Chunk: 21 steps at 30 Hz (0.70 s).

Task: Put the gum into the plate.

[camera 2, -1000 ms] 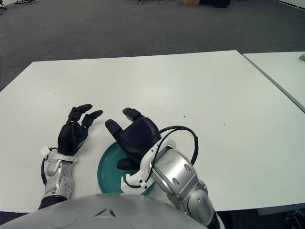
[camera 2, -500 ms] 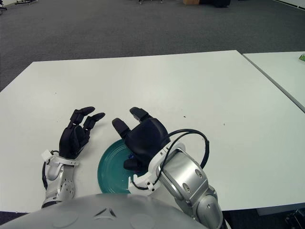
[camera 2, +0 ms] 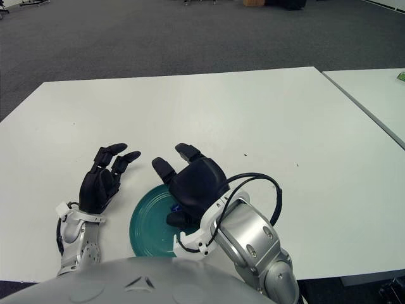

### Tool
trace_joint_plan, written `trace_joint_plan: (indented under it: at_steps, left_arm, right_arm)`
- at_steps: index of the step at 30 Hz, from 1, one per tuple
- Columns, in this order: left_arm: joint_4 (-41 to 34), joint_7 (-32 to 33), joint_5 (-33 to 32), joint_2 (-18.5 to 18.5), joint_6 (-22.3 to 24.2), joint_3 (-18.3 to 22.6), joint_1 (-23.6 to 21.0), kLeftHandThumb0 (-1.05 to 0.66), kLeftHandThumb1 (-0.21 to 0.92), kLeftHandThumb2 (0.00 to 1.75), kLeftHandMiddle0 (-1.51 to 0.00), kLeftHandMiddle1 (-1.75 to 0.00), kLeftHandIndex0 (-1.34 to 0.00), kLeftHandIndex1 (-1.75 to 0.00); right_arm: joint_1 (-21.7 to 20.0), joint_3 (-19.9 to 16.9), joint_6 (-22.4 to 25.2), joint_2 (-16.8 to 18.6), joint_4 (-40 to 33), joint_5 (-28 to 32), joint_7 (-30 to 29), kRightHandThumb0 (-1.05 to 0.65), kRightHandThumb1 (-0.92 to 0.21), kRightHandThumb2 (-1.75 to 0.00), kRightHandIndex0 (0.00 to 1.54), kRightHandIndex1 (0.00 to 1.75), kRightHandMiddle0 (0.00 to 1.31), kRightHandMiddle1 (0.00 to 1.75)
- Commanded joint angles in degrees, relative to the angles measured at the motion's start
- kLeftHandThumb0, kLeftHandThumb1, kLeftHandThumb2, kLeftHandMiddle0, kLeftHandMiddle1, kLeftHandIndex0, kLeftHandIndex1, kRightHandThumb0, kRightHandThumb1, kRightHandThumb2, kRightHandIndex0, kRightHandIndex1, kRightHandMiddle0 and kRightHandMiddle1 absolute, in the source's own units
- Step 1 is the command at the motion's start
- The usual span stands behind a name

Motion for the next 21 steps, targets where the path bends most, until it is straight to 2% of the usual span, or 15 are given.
trace_joint_plan:
  at_steps: [1, 21]
  left_arm:
    - [3.3, 0.7, -0.3, -1.4, -0.2, -0.5, 3.7, -0.95, 0.92, 0.70, -0.17, -1.02, -0.05, -1.26]
    - [3.3, 1.2, -0.4, -1.0, 0.3, -0.4, 3.0, -0.95, 0.92, 0.70, -0.17, -1.02, -0.05, -1.26]
  right_arm:
    - [1.1, 2.6, -3.7, 0.1, -3.5, 4.4, 0.7, -1.05, -0.92, -1.10, 0.02, 0.00, 0.00, 0.00]
    - [0.0, 2.7, -2.9, 0.2, -3.5, 4.5, 1.6, -1.05, -0.92, -1.10, 0.02, 0.00, 0.00, 0.00]
